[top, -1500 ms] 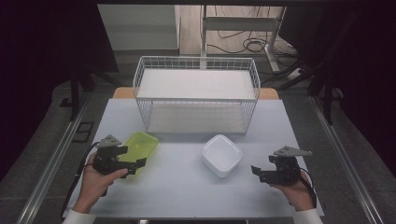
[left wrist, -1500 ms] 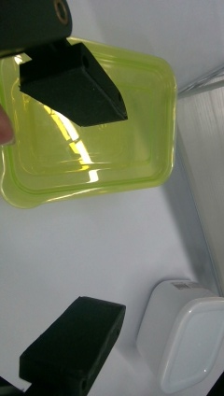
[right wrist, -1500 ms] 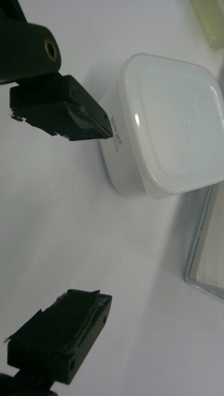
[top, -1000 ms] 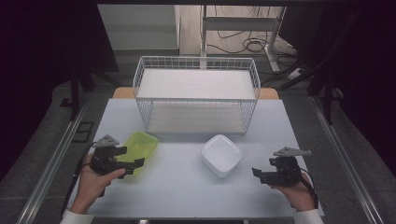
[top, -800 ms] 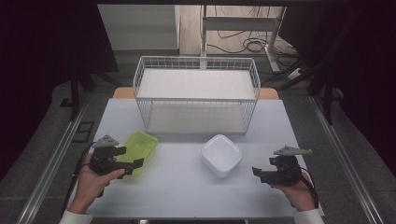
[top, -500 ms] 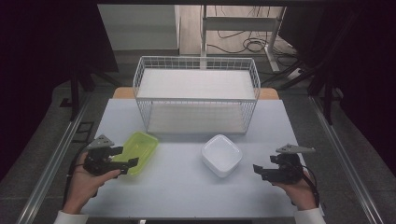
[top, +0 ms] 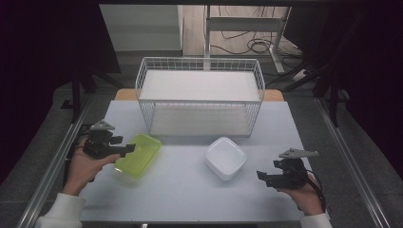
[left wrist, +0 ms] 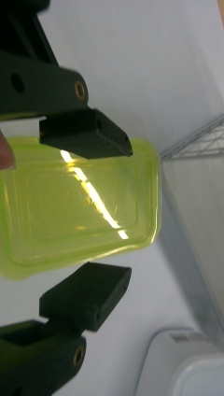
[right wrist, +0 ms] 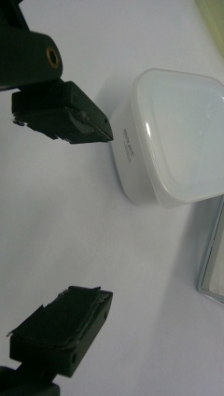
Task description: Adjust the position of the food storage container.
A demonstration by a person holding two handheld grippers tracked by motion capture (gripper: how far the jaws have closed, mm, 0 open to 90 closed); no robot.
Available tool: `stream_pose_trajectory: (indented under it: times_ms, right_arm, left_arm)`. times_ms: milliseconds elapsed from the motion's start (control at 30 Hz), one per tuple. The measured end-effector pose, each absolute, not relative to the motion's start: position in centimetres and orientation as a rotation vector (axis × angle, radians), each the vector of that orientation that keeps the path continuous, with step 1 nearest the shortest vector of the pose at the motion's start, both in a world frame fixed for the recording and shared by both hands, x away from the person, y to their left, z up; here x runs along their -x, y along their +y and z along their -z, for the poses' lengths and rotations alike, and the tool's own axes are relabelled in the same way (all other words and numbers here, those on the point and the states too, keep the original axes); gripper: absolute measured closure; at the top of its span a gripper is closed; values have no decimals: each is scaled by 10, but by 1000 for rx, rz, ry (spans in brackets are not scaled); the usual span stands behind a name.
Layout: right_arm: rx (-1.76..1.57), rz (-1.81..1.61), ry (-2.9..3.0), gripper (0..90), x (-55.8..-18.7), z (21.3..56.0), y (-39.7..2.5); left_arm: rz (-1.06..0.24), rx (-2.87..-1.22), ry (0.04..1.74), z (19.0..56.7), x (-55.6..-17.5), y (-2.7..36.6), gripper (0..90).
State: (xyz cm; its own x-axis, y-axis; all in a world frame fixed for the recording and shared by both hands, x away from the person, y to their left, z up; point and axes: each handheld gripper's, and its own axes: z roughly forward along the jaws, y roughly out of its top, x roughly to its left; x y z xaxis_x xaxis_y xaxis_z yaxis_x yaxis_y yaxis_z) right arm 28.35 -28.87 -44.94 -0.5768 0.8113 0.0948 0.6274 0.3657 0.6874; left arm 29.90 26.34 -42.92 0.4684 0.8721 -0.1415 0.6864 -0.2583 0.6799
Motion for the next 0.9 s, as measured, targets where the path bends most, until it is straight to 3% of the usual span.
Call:
stream_pose_trajectory:
  times_ms: [600,900]
  right_arm:
    - [-1288,-990,2387,187,-284,455,-288]
    - [-1304,-980,2380,187,-285,457,-291]
  left_arm:
    - [-305,-2059,1459,453,-358,284,528]
    - [-282,-2085,1511,466,-378,288,789]
